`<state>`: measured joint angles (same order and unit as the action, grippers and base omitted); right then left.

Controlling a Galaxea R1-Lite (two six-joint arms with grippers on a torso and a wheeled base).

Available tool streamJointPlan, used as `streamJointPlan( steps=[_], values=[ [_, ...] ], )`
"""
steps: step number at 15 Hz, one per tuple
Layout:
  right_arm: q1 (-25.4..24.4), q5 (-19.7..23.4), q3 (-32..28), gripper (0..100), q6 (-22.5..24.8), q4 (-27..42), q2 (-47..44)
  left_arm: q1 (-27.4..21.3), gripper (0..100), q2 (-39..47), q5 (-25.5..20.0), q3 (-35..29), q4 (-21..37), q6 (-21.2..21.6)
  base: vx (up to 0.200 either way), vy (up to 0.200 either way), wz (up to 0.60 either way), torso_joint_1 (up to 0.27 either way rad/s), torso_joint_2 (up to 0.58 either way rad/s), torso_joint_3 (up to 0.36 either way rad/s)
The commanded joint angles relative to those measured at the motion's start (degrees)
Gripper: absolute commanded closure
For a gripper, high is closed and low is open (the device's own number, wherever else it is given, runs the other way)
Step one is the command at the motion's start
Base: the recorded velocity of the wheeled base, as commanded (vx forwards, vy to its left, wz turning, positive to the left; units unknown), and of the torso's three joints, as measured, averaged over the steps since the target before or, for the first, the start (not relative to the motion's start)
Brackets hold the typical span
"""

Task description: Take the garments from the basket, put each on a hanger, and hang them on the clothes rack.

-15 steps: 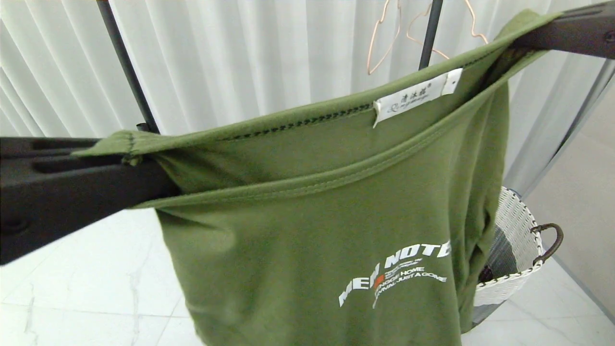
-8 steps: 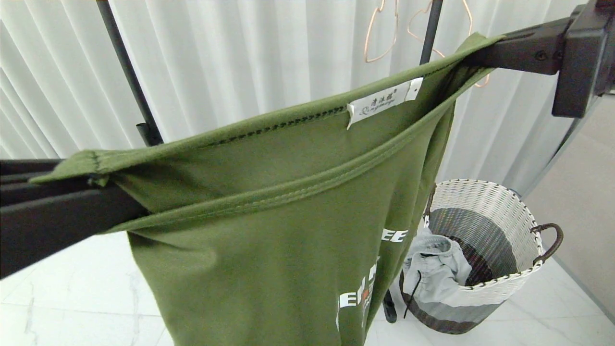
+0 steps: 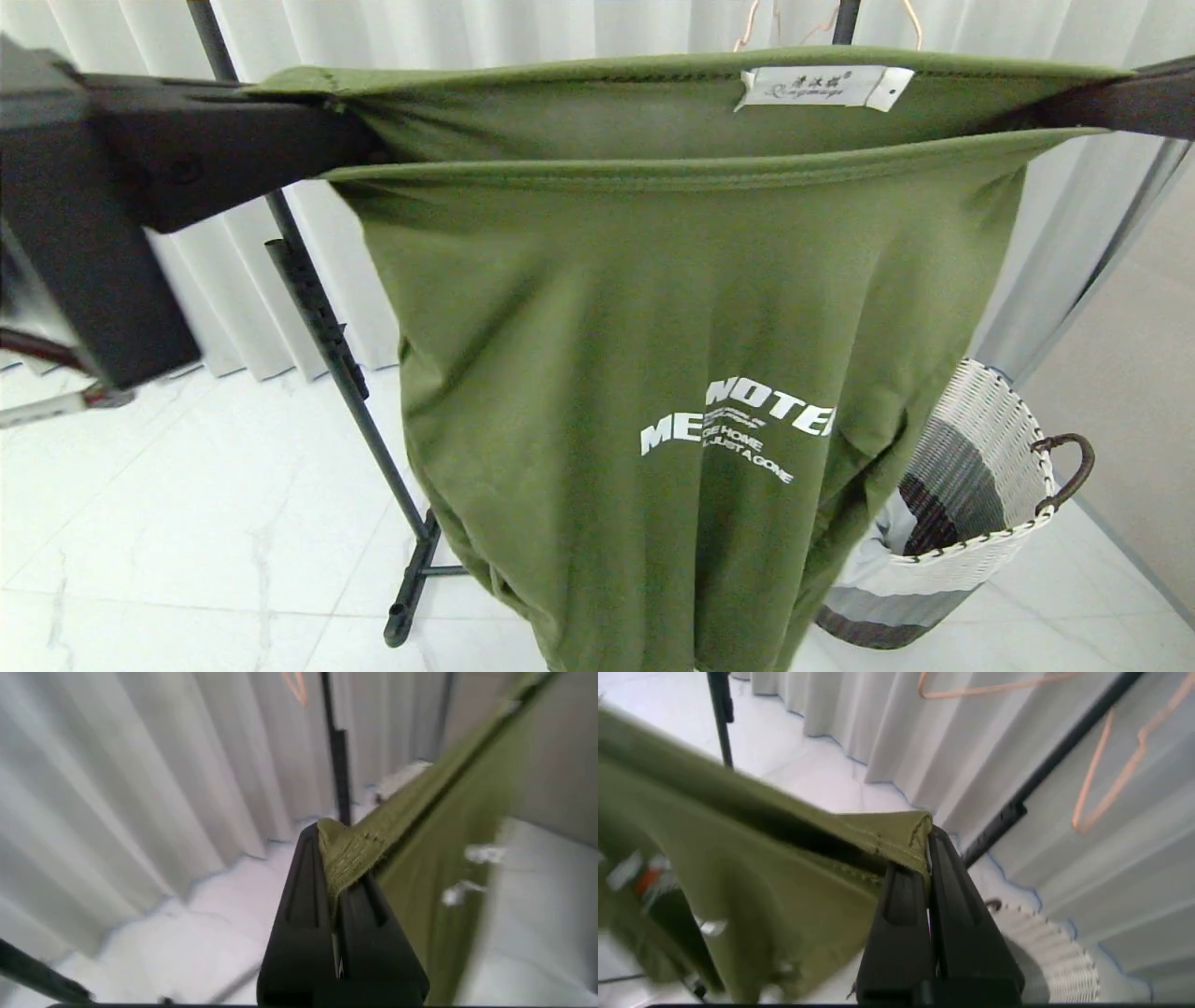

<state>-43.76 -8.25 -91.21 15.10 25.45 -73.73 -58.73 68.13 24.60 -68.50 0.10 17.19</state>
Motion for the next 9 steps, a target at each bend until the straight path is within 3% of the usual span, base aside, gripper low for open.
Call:
streamJointPlan(
  steps=[1,3,9],
  values=[
    [-0.18,0.17,1.21,100,-1.13,2.32,3.68,3.28,100,4.73,-0.78,0.47,-1.59,1.53,0.000,0.000,0.00,0.000,0.00,0.000],
    [-1.94,0.17,4.99,100,-1.92,2.93,5.26,3.28,100,5.61,-1.13,1.17,-1.68,1.27,0.000,0.000,0.00,0.000,0.00,0.000],
    [-2.03,0.17,5.08,100,-1.92,1.97,5.17,3.28,100,4.82,-1.66,0.03,-1.68,1.62,0.000,0.000,0.00,0.000,0.00,0.000]
  ],
)
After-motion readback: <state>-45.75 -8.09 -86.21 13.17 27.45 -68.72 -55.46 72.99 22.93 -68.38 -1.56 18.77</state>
